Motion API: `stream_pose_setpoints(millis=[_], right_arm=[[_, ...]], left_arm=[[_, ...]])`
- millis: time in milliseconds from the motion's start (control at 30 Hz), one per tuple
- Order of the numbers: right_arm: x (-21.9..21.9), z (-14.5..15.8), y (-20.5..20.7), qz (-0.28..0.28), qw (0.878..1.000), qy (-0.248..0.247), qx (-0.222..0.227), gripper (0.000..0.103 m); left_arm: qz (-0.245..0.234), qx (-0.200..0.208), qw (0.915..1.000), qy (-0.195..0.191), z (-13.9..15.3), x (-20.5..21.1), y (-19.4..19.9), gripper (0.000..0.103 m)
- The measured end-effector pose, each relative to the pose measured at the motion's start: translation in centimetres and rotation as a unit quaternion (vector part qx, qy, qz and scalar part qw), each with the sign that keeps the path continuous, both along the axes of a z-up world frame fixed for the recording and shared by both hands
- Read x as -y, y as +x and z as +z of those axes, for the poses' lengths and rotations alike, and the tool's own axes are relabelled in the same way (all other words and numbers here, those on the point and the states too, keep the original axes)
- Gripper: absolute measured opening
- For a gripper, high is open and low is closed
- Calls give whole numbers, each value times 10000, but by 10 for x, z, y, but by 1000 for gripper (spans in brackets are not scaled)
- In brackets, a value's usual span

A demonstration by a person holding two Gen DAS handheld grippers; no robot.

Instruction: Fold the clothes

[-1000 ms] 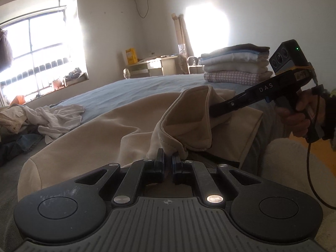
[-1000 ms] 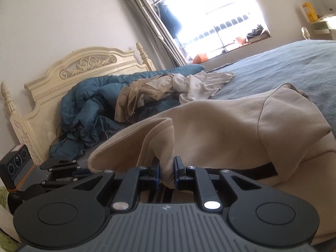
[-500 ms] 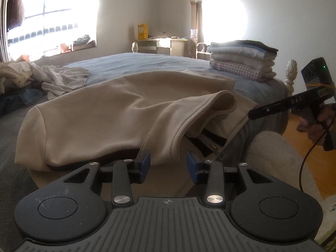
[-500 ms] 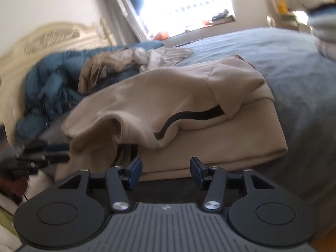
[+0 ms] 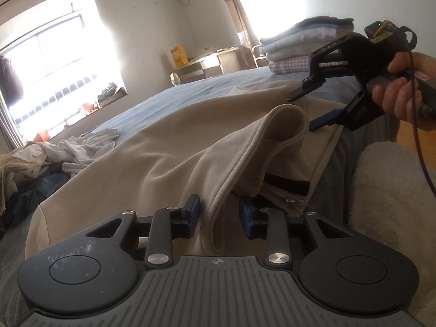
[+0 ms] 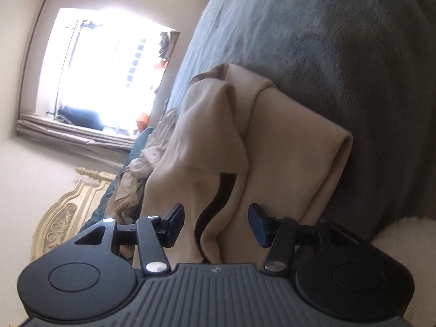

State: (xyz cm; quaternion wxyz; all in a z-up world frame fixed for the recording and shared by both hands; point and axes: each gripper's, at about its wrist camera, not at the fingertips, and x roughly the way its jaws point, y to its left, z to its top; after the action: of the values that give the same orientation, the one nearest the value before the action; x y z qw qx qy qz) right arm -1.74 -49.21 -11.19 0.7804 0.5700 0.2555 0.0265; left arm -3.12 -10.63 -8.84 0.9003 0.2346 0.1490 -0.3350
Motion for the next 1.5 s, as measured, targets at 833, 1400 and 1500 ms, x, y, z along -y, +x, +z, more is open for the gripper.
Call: stream_pose_setpoints(millis=[833,1400,1500], right_arm=[[4,38,46,41,9744,-2171,586,8],[23,28,-9,-423,9727,-2208,570,36],[-9,49,-34,-193,9594,-2694,817,36]], left_arm=[[-429,-86,9989,174,-19,2,-10,5],[-329,-172,9993,76,-32,12,-13,18],[-240,-282,9993,-31,-30,13,-13,22]])
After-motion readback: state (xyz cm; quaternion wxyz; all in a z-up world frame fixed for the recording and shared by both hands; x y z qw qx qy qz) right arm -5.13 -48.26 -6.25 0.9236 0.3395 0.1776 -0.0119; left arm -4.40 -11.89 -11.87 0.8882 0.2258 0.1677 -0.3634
